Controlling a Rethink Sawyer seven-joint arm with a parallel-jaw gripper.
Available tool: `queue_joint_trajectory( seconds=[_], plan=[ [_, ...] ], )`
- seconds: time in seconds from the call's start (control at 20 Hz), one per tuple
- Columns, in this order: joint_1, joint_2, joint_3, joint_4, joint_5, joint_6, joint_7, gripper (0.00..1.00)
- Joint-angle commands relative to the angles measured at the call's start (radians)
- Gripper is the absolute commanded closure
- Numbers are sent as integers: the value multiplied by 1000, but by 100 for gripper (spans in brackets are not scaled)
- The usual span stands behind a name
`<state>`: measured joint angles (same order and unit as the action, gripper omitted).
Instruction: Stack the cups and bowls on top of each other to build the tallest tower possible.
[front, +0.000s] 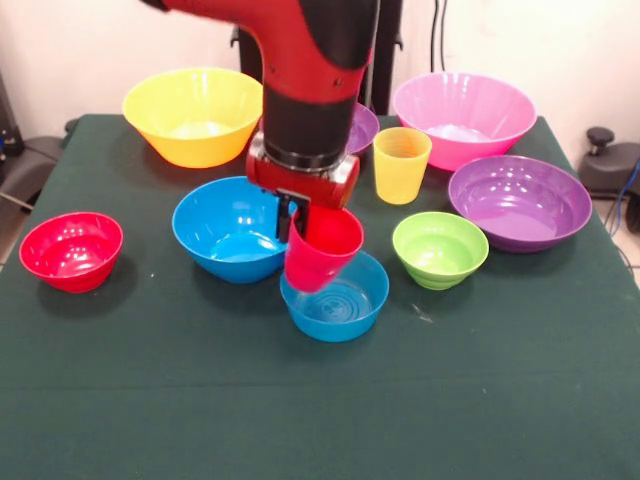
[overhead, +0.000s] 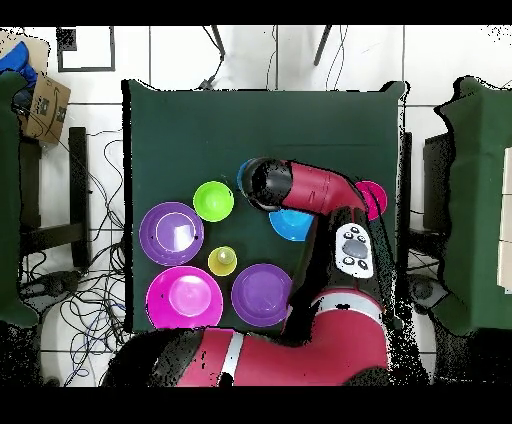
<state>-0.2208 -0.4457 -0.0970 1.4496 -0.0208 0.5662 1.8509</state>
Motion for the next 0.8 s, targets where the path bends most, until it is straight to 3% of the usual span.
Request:
queue_joint_trajectory(
  seconds=[0.05,0.8],
  plan=[
    [18,101,49,-43,-84,41,-4,100],
    [-45,149,151,-19,-58,7,-50,100]
  ],
)
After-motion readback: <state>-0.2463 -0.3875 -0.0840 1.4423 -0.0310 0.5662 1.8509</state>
